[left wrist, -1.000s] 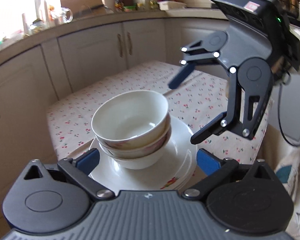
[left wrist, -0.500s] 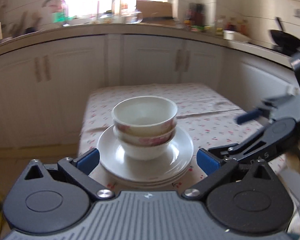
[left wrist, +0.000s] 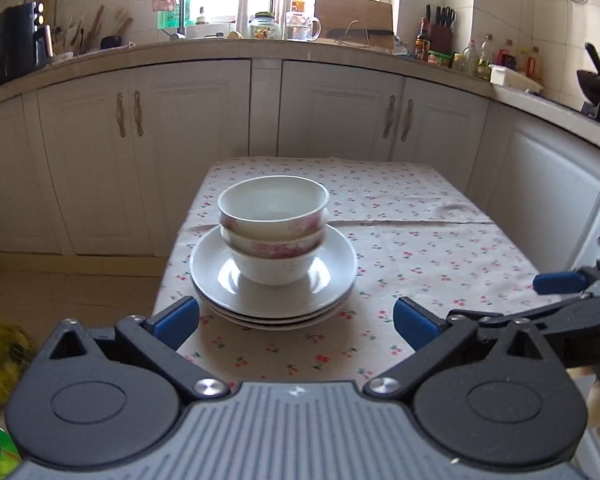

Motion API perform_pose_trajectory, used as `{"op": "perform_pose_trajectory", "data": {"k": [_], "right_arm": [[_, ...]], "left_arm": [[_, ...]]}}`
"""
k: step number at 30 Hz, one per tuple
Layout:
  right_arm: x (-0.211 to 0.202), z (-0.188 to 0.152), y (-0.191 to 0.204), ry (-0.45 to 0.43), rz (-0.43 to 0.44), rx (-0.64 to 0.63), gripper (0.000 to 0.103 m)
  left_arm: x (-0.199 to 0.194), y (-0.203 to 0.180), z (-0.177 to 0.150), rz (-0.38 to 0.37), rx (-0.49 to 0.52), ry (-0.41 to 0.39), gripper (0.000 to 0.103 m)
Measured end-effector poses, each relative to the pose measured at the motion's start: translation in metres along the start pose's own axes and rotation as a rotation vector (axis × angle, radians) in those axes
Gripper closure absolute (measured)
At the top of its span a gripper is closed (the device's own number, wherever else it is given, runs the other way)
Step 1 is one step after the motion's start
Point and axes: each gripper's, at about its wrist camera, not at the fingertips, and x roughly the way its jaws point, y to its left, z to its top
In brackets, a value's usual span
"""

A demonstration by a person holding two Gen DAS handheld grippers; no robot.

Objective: Organize plates and bowls

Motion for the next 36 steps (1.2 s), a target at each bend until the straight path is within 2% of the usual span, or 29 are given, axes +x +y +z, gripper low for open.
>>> {"op": "perform_pose_trajectory", "data": {"k": [5, 10, 17, 36], "right_arm": [[-0.011, -0.002, -0.002, -0.016, 0.011, 0.016, 0.0], [-0.019, -0.001, 0.0, -0.055, 0.014, 0.03, 0.0], [-0.028, 0.0, 0.003, -0.116, -0.015, 0.029, 0.0], [-0.035, -0.002, 0.001, -0.145, -0.014, 0.034, 0.0]], "left_arm": [[-0.004, -0.003, -0.002, 0.01, -0.008, 0.001, 0.001], [-0.011, -0.002, -0.001, 0.012, -0.01, -0.034, 0.001], [-0.016, -0.002, -0.001, 0.011, -0.019, -0.056, 0.001], [-0.023, -0.004, 0.001, 0.018, -0.016, -0.076, 0.001]]}}
